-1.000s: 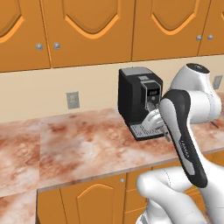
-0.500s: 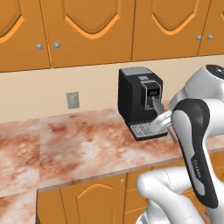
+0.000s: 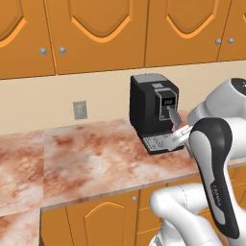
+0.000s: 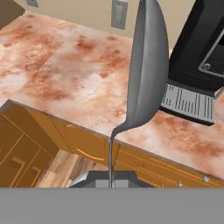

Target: Organize the utensils by type. Pick up the wooden spoons from the counter and place them in the open cabinet. Then pick up the metallic utensils from the counter and place them in the open drawer.

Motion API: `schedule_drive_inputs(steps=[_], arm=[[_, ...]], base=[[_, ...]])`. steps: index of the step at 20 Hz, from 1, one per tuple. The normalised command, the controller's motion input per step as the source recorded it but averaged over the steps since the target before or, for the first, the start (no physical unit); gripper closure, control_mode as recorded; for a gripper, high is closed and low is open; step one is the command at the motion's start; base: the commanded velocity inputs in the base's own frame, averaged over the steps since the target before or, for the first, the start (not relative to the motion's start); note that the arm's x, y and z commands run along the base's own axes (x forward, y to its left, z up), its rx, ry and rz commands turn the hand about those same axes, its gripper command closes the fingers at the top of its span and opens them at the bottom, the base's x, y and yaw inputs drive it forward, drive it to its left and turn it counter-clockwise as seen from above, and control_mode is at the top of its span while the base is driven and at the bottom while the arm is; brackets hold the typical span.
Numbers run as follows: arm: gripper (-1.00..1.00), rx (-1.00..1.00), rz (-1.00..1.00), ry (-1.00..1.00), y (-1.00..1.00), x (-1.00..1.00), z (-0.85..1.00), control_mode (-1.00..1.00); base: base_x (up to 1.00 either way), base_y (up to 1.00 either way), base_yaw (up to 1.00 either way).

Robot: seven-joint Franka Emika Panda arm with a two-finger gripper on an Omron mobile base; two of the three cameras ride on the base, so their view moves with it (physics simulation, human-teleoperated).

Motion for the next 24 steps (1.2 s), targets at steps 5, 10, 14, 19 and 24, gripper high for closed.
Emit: schedule_drive_inputs(steps=[5,10,14,19,24], arm=[[1.00,0.00,0.00,0.00,0.00,0.00,0.00,1.00],[1.00,0.00,0.00,0.00,0.00,0.00,0.00,1.00],[1.00,0.00,0.00,0.00,0.00,0.00,0.00,1.00],[1.00,0.00,0.00,0.00,0.00,0.00,0.00,1.00],[1.00,0.00,0.00,0.00,0.00,0.00,0.00,1.00]], base=[[-0.04,0.00,0.00],[-0.60,-0.19,-0.02],[-0.38,-0.22,-0.06],[-0.02,-0.06,-0.02],[-0.16,-0.13,-0.02]])
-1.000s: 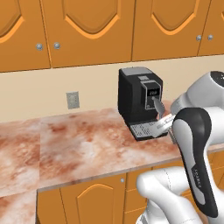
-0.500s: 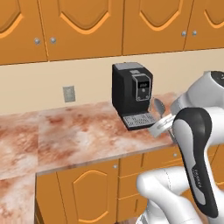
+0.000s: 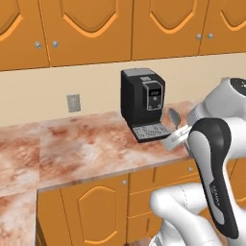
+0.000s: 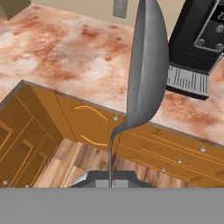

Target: Organize the utensils by type. Pick up the wooden spoons from the counter and place them in the open cabinet. Then pick up the metallic utensils from the counter and place them in the open drawer.

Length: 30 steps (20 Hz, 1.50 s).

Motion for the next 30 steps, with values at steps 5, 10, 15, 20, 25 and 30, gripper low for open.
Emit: schedule_drive_inputs(steps=[5,10,15,20,25,30], arm=[[1.00,0.00,0.00,0.00,0.00,0.00,0.00,1.00],[1.00,0.00,0.00,0.00,0.00,0.00,0.00,1.00],[1.00,0.00,0.00,0.00,0.00,0.00,0.00,1.00],[1.00,0.00,0.00,0.00,0.00,0.00,0.00,1.00],[1.00,0.00,0.00,0.00,0.00,0.00,0.00,1.00],[1.00,0.00,0.00,0.00,0.00,0.00,0.00,1.00]], base=[[-0.02,-0.90,-0.55],[0.00,-0.85,-0.65],[0.00,-0.79,-0.66],[0.00,-0.74,-0.68],[0.00,-0.64,-0.75],[0.11,-0.33,-0.60]])
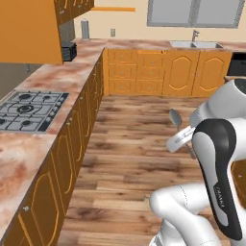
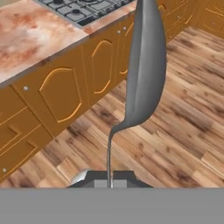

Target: Organize the utensils by type. Pick up the wooden spoons from the counter and place them in the open cabinet. Then pick up the metallic utensils from the counter and place them in the open drawer.

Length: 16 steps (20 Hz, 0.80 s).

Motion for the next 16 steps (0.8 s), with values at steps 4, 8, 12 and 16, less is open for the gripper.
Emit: schedule_drive_inputs(steps=[4,8,12,16], arm=[[1.00,0.00,0.00,0.00,0.00,0.00,0.00,1.00],[1.00,0.00,0.00,0.00,0.00,0.00,0.00,1.00],[1.00,0.00,0.00,0.00,0.00,0.00,0.00,1.00],[1.00,0.00,0.00,0.00,0.00,0.00,0.00,1.00]], base=[[0.00,-0.03,0.00],[0.96,-0.70,-0.18],[1.00,-0.55,-0.31],[1.00,-0.46,-0.33]])
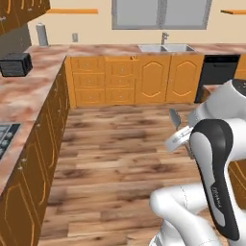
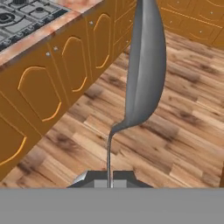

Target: Organize the utensils by type. Pick up the wooden spoons from the counter and place them in the open cabinet. Then pick up the metallic utensils from the counter and place them in the open drawer.

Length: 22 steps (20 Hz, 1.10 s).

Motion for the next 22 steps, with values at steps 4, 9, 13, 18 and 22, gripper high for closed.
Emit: schedule_drive_inputs(steps=[4,9,13,18,22], arm=[[1.00,0.00,0.00,0.00,0.00,0.00,0.00,1.00],[1.00,0.00,0.00,0.00,0.00,0.00,0.00,1.00],[1.00,0.00,0.00,0.00,0.00,0.00,0.00,1.00],[1.00,0.00,0.00,0.00,0.00,0.00,0.00,1.00],[1.00,0.00,0.00,0.00,0.00,0.00,0.00,1.00]], base=[[1.00,-0.30,-0.38],[0.98,-0.26,-0.39],[0.36,-0.20,-0.64],[0.71,0.00,-0.60],[0.84,0.35,-0.34]])
